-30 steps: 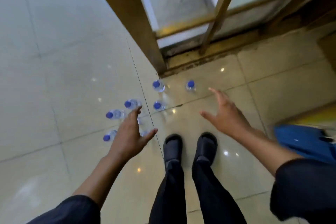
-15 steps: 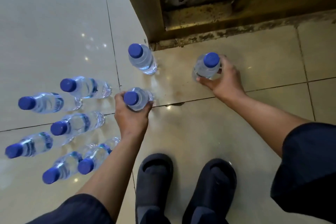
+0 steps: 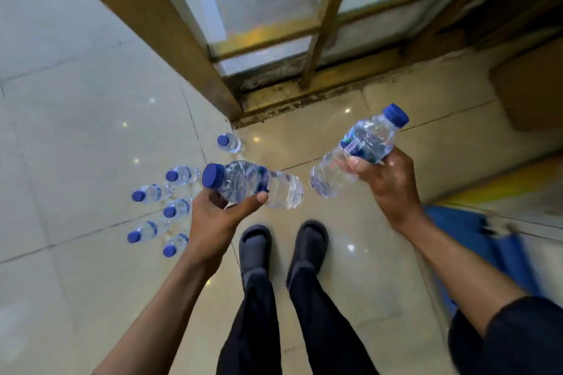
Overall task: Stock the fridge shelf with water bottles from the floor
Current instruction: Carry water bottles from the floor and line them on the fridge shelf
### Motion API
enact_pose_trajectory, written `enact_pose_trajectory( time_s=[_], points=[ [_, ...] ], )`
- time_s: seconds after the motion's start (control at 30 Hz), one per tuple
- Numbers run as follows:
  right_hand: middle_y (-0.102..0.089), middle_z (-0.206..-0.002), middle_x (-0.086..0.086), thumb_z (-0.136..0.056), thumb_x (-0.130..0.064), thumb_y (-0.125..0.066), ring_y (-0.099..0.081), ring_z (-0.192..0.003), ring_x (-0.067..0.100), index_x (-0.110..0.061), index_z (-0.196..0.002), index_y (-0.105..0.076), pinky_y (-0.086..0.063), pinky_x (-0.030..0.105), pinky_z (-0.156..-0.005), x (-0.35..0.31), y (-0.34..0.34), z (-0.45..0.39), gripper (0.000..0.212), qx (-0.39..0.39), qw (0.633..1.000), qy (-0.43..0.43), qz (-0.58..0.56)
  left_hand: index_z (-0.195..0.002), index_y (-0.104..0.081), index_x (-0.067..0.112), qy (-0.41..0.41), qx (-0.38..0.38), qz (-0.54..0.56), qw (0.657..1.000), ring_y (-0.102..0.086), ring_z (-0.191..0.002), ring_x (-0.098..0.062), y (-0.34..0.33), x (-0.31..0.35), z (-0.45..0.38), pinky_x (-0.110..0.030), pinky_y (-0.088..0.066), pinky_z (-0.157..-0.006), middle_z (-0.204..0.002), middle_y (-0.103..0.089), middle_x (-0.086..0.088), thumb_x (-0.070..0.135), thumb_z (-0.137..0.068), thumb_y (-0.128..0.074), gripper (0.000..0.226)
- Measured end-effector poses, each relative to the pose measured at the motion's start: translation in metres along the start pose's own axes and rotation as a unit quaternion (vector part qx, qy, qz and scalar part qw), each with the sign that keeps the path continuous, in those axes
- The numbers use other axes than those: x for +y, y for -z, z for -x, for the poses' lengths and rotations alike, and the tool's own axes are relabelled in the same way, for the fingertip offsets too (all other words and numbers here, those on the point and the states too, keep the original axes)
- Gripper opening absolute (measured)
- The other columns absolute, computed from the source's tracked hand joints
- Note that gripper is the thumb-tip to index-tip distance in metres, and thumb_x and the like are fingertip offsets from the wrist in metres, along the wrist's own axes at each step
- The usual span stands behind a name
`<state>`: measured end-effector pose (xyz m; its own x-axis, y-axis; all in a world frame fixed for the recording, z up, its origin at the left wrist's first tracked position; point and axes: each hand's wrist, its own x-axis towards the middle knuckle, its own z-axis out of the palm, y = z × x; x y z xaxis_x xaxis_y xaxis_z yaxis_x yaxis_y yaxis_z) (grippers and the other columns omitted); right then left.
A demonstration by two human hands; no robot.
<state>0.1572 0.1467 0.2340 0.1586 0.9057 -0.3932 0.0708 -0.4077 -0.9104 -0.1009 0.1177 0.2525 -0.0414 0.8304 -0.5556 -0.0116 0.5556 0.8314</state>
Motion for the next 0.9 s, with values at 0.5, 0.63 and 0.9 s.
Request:
enact_pose_trajectory(
  time_s=[0.5,0.63,0.9],
  points=[
    [-0.069,-0.089,-0.003,-0.074,-0.039,-0.066,-0.067,-0.079,0.014,-0.017,-0.111,-0.059,-0.054,0.027,-0.067,-0.306,0.139,0.258,0.044,0.325,0.928,0.167,-0.074,-0.100,-0.067,0.031,-0.135,-0.342,0.011,0.930,-0.070,-0.081,-0.027,-0.168,0.327,0.199,-0.039,-0.057,-0.072,-0.090,-0.071,-0.007,0.056,-0.071,-0.076,0.039],
    [-0.069,-0.091,-0.001,-0.074,-0.040,-0.066,-0.067,-0.080,0.018,-0.029,-0.107,-0.057,-0.055,0.035,-0.070,-0.333,0.186,0.326,0.035,0.438,0.871,0.222,-0.024,-0.100,-0.067,0.023,-0.189,-0.416,-0.003,0.890,-0.070,-0.074,-0.026,-0.230,0.362,0.251,-0.038,-0.058,-0.063,-0.086,-0.072,-0.008,0.054,-0.079,-0.071,0.038],
    [-0.068,-0.087,-0.008,-0.079,-0.050,-0.062,-0.066,-0.071,0.008,-0.025,-0.112,-0.053,-0.051,0.020,-0.060,-0.370,0.285,0.490,0.042,0.630,0.721,0.278,0.079,-0.123,-0.056,0.014,-0.119,-0.626,-0.003,0.770,-0.063,-0.080,-0.031,-0.348,0.400,0.390,-0.047,-0.052,-0.075,-0.100,-0.062,-0.017,0.052,-0.068,-0.072,0.070]
  ],
)
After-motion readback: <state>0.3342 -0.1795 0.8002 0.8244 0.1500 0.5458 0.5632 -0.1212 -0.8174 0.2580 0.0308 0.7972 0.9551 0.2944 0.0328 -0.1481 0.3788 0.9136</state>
